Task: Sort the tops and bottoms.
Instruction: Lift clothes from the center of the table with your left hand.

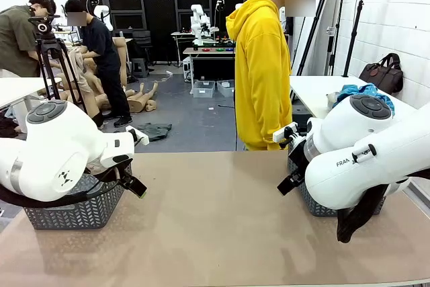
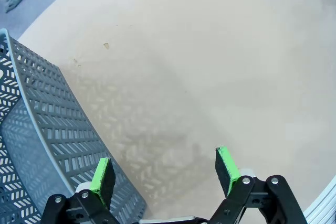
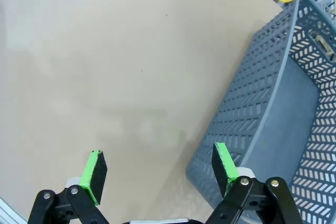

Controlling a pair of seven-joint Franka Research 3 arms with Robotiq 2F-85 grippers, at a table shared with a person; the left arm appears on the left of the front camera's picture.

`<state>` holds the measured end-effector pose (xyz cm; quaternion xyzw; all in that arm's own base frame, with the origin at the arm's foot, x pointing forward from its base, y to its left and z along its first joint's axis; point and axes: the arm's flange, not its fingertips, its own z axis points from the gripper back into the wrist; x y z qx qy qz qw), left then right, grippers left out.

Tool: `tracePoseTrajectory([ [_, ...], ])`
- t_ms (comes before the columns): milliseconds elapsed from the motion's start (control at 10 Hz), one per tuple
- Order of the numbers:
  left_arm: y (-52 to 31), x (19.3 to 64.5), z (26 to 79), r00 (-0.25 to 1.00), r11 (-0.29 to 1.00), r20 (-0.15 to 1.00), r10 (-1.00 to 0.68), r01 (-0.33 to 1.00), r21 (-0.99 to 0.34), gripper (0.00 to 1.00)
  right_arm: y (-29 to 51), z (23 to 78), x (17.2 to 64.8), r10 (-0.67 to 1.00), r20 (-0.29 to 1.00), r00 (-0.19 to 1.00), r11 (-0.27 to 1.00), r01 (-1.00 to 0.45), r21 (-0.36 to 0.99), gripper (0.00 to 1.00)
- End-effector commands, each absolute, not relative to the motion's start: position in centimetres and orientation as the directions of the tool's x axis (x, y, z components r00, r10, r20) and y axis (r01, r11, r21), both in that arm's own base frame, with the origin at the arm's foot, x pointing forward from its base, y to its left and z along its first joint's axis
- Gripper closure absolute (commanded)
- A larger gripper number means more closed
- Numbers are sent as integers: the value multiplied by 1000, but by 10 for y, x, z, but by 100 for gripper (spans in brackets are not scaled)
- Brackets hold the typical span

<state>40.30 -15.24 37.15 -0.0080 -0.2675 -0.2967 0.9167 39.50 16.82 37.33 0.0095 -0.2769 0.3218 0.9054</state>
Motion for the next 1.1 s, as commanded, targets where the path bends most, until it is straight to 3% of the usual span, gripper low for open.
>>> tracePoseTrajectory([
  [0, -151, 403, 371, 682, 825, 496, -538, 546, 143, 0, 168, 373, 395, 576, 508, 640, 793, -587, -160, 0],
  [200, -152, 403, 371, 681, 824, 495, -540, 548, 144, 0, 168, 373, 395, 577, 508, 640, 793, -588, -161, 0],
  [600, -197, 389, 430, 534, 773, 590, -606, 570, 278, 0, 183, 435, 385, 620, 612, 491, 740, -626, -247, 0],
  [1000, -153, 377, 538, 403, 760, 651, -643, 438, 480, 0, 123, 563, 378, 574, 716, 399, 813, -382, -439, 0],
])
